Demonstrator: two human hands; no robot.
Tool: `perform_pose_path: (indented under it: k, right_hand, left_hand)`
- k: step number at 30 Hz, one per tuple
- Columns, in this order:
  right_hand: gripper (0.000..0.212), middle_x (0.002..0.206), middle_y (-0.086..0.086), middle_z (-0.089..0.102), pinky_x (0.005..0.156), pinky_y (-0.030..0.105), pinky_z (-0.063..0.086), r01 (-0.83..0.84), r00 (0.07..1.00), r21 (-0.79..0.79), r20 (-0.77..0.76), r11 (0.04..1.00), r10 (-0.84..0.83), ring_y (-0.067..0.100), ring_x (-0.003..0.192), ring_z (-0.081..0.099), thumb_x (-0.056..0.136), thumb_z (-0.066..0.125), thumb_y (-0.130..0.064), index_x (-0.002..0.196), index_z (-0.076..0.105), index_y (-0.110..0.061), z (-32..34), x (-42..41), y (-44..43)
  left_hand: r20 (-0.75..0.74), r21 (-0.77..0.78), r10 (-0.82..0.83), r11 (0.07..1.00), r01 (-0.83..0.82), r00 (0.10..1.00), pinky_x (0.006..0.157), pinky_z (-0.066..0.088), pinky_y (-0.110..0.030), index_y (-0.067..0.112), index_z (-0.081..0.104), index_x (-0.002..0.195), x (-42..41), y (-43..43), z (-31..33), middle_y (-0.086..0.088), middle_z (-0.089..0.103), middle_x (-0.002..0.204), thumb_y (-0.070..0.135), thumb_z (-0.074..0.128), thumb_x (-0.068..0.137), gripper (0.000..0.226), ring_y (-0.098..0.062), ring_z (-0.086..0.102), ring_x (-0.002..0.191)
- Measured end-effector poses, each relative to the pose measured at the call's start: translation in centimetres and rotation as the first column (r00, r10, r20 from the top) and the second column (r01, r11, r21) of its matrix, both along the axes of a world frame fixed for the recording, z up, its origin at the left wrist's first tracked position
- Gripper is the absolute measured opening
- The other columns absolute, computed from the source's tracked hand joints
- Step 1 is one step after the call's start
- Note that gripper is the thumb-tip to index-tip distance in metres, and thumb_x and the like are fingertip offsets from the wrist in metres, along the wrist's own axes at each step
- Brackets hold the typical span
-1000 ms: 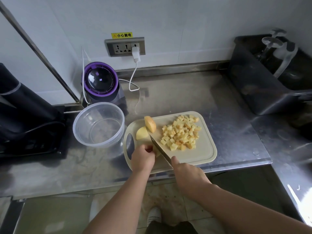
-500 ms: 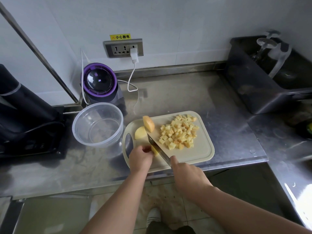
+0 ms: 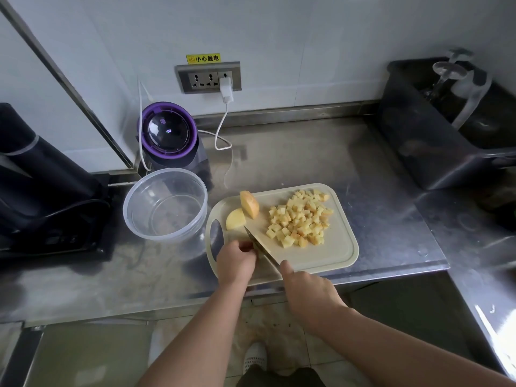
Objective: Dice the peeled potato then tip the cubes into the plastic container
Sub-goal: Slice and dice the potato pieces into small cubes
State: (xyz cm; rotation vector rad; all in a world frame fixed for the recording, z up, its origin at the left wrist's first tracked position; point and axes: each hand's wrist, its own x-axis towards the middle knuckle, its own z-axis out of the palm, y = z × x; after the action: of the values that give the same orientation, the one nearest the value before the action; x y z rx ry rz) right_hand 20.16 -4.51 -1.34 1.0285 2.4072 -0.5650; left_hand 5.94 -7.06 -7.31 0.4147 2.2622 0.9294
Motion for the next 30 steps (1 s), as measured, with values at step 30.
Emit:
perform_pose_path:
  k: [30]
  right_hand:
    - [0.074,0.076,0.003,0.054,0.037,0.026,0.036,-0.405,0.878,0.442,-0.057,0.800,0.476,0.012,0.036,0.024,0.039,0.086,-0.007,0.106,0.058,-0.022,-1.7,2.8,3.0]
  left_hand:
    - [-0.205,-0.232,-0.788,0.615,0.754,0.580,0.096,0.039,-0.022,0.033,0.054,0.130,-6.2,-4.0,4.2,0.012,0.051,0.134,0.031,0.072,0.084,0.050,-0.006,0.049,0.114]
